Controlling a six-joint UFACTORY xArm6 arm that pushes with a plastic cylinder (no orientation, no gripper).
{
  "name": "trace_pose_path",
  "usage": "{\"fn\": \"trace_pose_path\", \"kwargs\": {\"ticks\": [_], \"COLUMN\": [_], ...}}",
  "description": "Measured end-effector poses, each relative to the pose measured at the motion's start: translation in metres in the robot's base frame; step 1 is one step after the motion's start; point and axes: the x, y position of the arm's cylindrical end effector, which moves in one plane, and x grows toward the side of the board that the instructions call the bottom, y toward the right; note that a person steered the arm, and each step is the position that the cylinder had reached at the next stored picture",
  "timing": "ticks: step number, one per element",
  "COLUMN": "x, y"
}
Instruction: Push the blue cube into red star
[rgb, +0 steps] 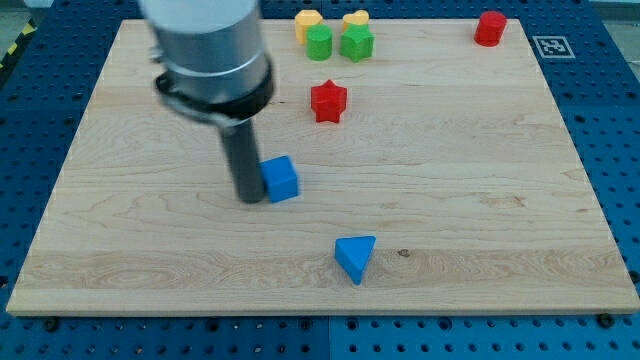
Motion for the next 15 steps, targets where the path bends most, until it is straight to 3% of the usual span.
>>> {"fn": "trace_pose_path", "kwargs": {"ticks": [1,4,6,8,9,10,12,13,15], "x": [-0.005,-0.001,-0.011,-0.049,-0.031,-0.011,-0.083,-0.091,-0.048], "y": [0.053,0.107,0.118,0.118,0.118,0.112,0.068,0.065,-0.008]}}
